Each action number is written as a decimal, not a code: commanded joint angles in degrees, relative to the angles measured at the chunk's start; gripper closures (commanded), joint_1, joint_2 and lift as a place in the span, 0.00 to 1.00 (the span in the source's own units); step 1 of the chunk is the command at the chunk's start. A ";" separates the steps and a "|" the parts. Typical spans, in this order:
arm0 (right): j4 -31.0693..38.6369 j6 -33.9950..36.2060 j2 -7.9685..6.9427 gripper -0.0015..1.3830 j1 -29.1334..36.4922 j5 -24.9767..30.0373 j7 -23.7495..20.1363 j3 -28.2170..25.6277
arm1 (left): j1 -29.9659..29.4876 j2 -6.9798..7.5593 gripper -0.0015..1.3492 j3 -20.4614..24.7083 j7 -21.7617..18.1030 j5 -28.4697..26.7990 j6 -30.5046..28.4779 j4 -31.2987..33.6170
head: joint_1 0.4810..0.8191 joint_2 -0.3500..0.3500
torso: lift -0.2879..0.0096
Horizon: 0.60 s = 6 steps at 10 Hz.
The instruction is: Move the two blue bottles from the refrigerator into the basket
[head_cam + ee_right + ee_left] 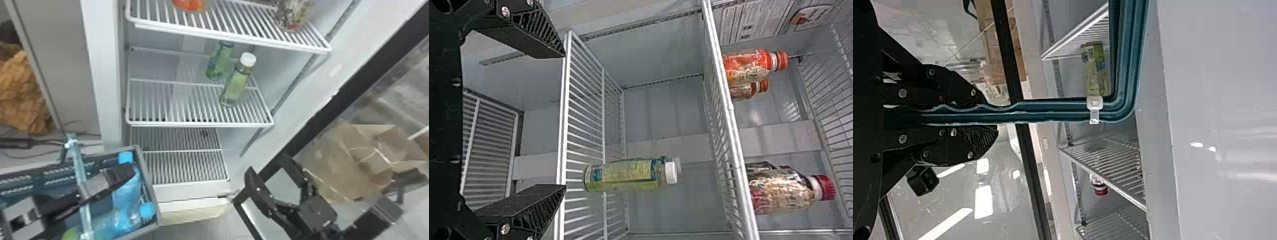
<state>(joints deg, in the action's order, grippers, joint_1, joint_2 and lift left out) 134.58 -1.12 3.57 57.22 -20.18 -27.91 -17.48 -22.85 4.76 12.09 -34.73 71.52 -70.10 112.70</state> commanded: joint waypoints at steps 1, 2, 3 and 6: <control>3.02 -0.01 -0.76 0.09 2.68 0.98 0.22 -1.37 | -0.21 -0.10 0.89 0.14 0.11 0.00 0.07 -0.13 | 0.63 0.00 | 0.23; 4.71 0.55 -0.85 0.09 4.23 1.10 0.49 -1.60 | -0.21 -0.10 0.89 0.25 0.11 0.00 0.07 0.01 | 0.63 0.00 | 0.23; 6.39 0.98 -0.94 0.09 5.49 1.21 1.10 -1.72 | -0.21 -0.10 0.89 0.14 0.19 0.00 0.07 0.01 | 0.63 0.00 | 0.23; 9.06 1.68 -1.20 0.09 8.03 0.41 1.28 -2.06 | -0.49 -0.28 0.89 0.25 0.54 0.00 0.07 -0.13 | 0.63 0.00 | 0.23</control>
<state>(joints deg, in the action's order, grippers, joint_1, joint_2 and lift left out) 143.20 0.37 2.52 64.78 -19.70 -26.63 -19.37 -23.31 4.53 12.29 -34.23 71.53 -70.03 112.68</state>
